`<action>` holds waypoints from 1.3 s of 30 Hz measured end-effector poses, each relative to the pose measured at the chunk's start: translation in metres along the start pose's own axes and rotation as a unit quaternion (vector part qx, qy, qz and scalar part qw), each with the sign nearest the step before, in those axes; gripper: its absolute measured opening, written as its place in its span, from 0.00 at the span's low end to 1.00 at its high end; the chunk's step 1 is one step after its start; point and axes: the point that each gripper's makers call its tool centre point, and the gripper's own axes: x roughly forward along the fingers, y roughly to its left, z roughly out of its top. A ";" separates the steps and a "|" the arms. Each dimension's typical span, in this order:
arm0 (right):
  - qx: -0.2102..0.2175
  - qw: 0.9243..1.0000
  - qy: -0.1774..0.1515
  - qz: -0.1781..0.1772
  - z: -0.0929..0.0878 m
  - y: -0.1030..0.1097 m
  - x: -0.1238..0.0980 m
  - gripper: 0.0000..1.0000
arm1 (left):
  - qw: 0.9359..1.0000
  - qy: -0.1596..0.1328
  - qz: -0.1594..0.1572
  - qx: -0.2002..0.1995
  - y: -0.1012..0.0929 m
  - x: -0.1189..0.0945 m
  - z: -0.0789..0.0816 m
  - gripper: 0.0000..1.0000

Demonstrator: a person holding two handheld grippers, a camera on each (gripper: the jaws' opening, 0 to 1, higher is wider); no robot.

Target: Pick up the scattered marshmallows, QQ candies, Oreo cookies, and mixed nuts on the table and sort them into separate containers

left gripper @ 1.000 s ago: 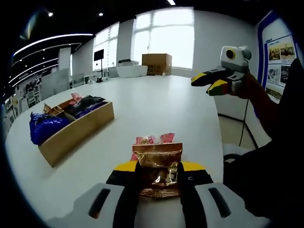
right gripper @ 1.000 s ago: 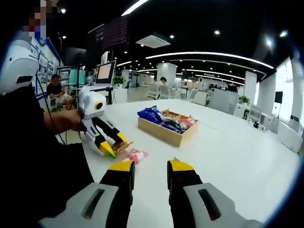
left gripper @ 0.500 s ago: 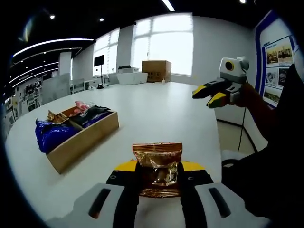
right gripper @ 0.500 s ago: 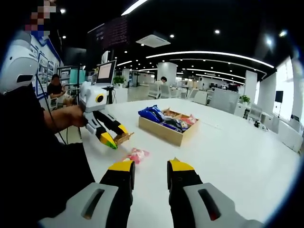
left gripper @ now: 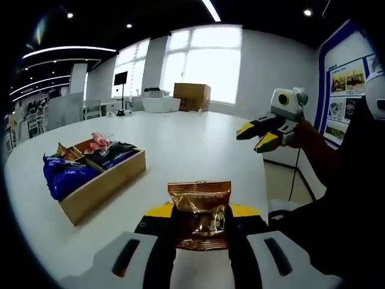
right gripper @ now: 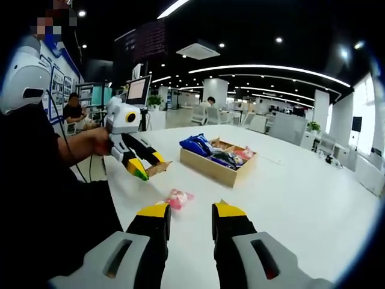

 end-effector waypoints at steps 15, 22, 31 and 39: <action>-0.002 1.000 0.003 0.011 -0.001 0.003 0.007 0.24 | 1.000 -0.015 -0.002 0.000 0.012 -0.009 0.015 0.36; 0.003 1.000 0.007 0.014 -0.005 0.005 0.008 0.24 | 1.000 -0.014 0.001 0.004 0.022 -0.011 0.022 0.36; 0.003 1.000 0.007 0.013 -0.003 0.006 0.009 0.24 | 1.000 -0.016 0.007 0.018 0.033 -0.022 0.034 0.36; 0.002 1.000 0.007 0.013 -0.002 0.009 0.010 0.24 | 0.999 -0.019 0.015 0.027 0.047 -0.027 0.047 0.36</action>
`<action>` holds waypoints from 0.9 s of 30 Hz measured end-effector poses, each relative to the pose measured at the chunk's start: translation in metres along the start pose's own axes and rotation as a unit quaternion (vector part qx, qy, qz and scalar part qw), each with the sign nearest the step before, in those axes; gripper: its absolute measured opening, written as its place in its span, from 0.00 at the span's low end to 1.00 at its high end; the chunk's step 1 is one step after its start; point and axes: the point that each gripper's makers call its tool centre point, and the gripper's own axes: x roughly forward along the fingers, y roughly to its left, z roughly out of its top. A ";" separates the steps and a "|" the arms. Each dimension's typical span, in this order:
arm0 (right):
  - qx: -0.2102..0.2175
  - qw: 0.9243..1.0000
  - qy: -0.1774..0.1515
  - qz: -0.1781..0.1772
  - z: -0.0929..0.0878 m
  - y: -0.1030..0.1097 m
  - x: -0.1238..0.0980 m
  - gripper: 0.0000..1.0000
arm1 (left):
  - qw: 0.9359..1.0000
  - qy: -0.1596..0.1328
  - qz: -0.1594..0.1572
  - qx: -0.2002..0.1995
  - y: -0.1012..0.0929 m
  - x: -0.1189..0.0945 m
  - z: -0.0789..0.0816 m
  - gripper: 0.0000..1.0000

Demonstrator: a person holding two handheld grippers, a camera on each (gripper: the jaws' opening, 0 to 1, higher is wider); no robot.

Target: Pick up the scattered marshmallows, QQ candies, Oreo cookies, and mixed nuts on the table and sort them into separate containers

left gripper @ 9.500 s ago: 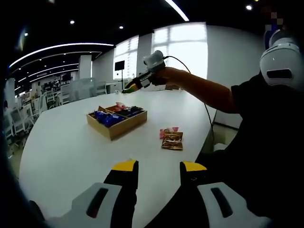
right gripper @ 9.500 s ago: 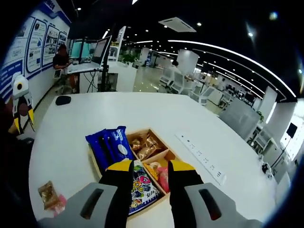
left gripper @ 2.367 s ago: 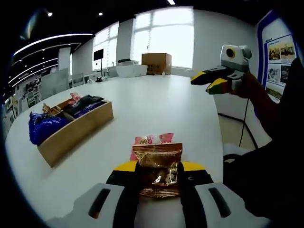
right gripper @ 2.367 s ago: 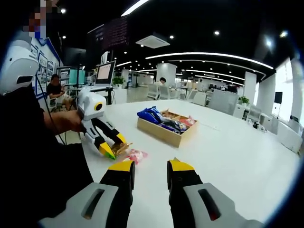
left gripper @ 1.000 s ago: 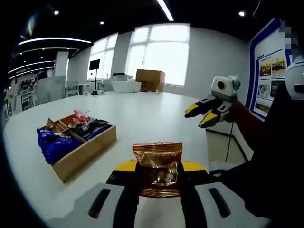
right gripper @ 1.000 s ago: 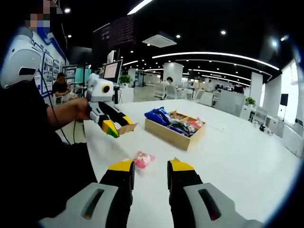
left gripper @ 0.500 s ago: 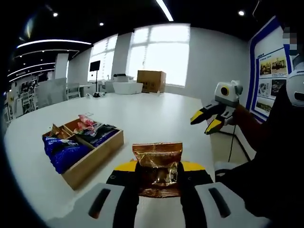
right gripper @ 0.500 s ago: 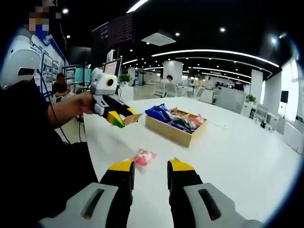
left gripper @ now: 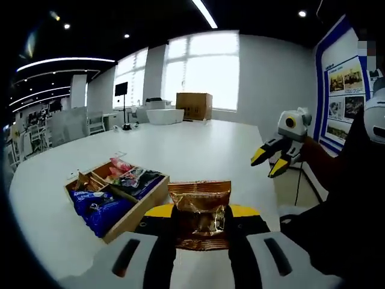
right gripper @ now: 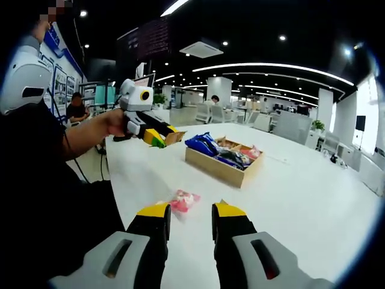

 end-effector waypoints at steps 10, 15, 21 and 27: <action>0.002 1.000 -0.002 -0.002 -0.001 -0.001 -0.001 0.24 | 1.000 -0.002 0.000 0.002 0.007 0.003 0.007 0.36; 0.002 1.000 -0.002 -0.005 -0.001 -0.003 -0.003 0.24 | 1.000 -0.001 0.002 0.002 0.013 0.003 0.010 0.36; 0.002 1.000 -0.004 -0.008 0.000 -0.005 -0.005 0.24 | 1.000 -0.003 0.013 0.009 0.023 0.002 0.020 0.36; 0.005 1.000 -0.004 -0.006 -0.002 -0.006 -0.005 0.24 | 1.000 0.003 0.024 0.011 0.034 0.004 0.021 0.36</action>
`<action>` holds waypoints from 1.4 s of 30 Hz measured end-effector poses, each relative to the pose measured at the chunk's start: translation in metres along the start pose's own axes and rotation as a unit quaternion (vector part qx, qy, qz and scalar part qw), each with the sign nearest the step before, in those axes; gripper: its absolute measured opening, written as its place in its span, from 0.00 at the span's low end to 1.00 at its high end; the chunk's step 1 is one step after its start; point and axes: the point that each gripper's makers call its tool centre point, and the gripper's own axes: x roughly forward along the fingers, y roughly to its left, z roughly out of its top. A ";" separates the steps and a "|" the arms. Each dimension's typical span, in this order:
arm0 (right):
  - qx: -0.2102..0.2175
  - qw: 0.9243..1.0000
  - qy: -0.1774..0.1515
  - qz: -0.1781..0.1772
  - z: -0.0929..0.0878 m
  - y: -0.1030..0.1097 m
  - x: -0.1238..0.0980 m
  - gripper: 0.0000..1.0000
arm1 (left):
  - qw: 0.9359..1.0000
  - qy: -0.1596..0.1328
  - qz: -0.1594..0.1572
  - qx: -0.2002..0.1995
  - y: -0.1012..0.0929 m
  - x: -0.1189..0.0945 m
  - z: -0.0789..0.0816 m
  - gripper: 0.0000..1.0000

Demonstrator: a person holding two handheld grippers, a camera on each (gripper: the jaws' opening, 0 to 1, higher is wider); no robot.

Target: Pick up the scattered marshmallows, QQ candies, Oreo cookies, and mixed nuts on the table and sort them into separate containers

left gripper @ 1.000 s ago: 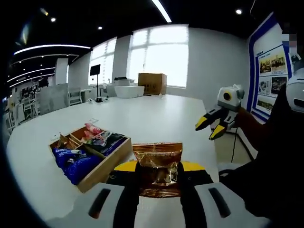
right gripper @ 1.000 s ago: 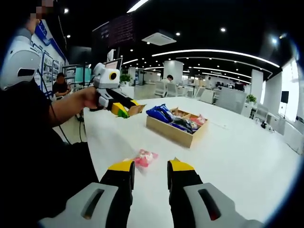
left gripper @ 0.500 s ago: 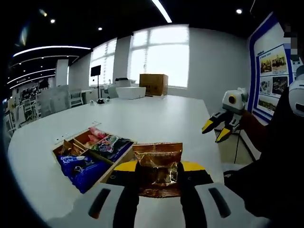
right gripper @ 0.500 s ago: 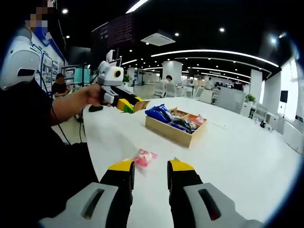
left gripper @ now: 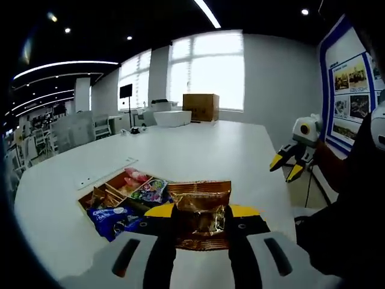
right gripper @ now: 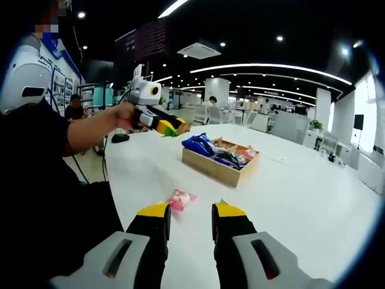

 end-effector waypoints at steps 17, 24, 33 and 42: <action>0.006 1.000 0.002 -0.001 -0.005 0.001 0.001 0.24 | 0.999 0.014 0.027 0.022 0.029 0.002 0.013 0.36; 0.007 1.000 0.003 -0.004 -0.006 0.001 -0.001 0.24 | 0.998 0.021 0.041 0.039 0.047 0.001 0.027 0.36; 0.008 1.000 0.002 -0.005 -0.006 0.000 -0.002 0.24 | 0.997 0.037 0.048 0.045 0.075 0.006 0.035 0.36; 0.013 1.000 0.000 -0.006 -0.007 -0.001 -0.005 0.24 | 0.994 0.056 0.064 0.062 0.098 0.013 0.035 0.36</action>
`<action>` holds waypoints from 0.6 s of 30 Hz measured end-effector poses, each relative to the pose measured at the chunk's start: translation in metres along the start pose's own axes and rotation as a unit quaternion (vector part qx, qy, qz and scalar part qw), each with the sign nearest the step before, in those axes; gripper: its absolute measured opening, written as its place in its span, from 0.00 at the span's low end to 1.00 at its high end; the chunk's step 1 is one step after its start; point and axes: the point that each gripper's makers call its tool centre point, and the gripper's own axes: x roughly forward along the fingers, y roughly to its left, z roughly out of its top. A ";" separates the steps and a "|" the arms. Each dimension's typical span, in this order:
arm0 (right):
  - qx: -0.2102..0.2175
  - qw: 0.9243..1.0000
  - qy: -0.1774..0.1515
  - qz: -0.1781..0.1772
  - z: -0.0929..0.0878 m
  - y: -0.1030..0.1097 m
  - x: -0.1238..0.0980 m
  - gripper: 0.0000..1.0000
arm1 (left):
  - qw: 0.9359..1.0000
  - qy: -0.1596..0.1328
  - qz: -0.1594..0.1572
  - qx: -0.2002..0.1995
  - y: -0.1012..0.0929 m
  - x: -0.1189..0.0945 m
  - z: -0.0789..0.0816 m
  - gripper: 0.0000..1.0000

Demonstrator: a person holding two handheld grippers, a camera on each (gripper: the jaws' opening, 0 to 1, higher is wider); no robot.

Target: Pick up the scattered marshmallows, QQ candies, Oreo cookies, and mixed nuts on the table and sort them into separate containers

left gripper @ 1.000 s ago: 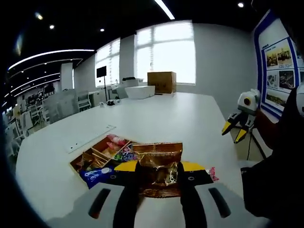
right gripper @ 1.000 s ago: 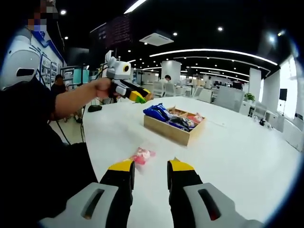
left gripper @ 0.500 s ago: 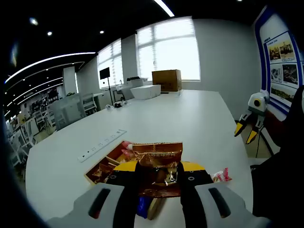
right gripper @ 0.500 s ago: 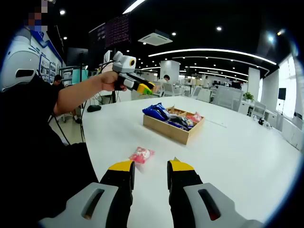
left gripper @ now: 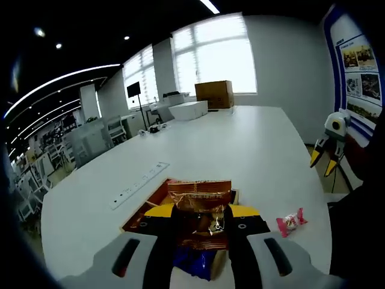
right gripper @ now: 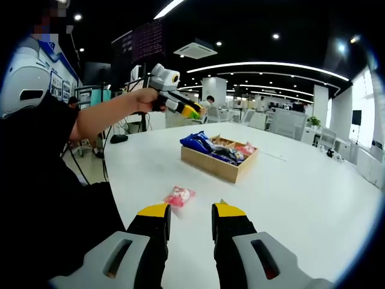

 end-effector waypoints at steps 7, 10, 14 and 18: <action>0.001 1.000 0.001 -0.004 0.000 -0.002 -0.002 0.24 | 1.000 -0.001 0.002 -0.004 0.016 0.007 -0.002 0.36; 0.001 1.000 -0.001 -0.005 0.001 -0.002 -0.003 0.24 | 1.000 0.011 0.007 0.007 0.024 0.012 -0.004 0.36; 0.001 1.000 -0.001 -0.005 0.001 -0.003 -0.004 0.24 | 1.000 0.020 0.011 0.010 0.033 0.016 -0.004 0.36; 0.002 1.000 0.001 -0.007 0.000 -0.004 -0.005 0.24 | 0.999 0.030 0.015 0.009 0.042 0.023 -0.007 0.36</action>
